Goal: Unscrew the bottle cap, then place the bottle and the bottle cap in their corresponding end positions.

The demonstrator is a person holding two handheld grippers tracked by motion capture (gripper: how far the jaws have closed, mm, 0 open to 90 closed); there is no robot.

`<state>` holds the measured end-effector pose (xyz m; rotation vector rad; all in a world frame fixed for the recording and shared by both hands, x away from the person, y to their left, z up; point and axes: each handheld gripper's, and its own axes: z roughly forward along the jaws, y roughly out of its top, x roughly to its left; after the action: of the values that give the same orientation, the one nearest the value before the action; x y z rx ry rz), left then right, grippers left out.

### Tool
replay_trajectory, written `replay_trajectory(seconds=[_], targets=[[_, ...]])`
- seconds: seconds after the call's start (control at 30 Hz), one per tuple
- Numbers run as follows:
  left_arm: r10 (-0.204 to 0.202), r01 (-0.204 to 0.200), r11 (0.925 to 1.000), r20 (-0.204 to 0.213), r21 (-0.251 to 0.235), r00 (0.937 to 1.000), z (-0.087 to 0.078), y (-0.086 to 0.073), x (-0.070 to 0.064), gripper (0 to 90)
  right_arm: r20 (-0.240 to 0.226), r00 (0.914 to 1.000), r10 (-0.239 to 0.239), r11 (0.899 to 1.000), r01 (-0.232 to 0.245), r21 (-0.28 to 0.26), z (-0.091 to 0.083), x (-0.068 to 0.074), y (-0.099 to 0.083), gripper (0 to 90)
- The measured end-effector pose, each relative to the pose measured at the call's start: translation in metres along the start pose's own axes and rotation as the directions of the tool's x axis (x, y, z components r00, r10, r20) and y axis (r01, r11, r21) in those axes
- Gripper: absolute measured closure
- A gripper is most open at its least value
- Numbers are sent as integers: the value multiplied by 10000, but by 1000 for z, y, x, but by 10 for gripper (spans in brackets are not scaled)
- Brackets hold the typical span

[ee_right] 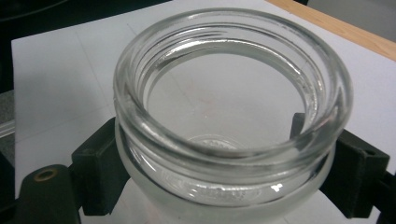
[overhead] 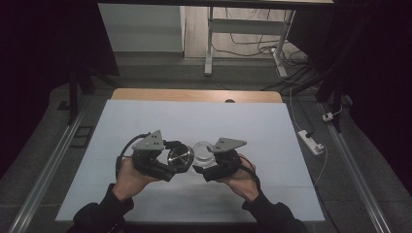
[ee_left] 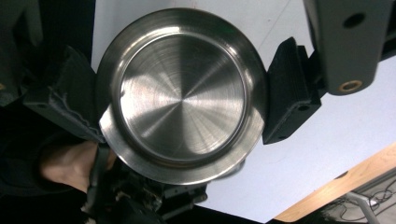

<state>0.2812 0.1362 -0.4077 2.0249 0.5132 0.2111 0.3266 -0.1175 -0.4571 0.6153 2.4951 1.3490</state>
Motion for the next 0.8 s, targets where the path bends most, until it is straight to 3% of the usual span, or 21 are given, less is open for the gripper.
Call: replay_trajectory(seconds=[0.43, 0.8], targets=[[136, -138, 9999, 251, 55, 9996, 5, -9, -6, 199, 228, 9997, 95, 9999, -92, -120, 0, -14, 8, 153], [304, -306, 9995, 336, 53, 9990, 14, -20, -10, 199, 355, 9992, 162, 9998, -160, -72, 13, -23, 14, 153]])
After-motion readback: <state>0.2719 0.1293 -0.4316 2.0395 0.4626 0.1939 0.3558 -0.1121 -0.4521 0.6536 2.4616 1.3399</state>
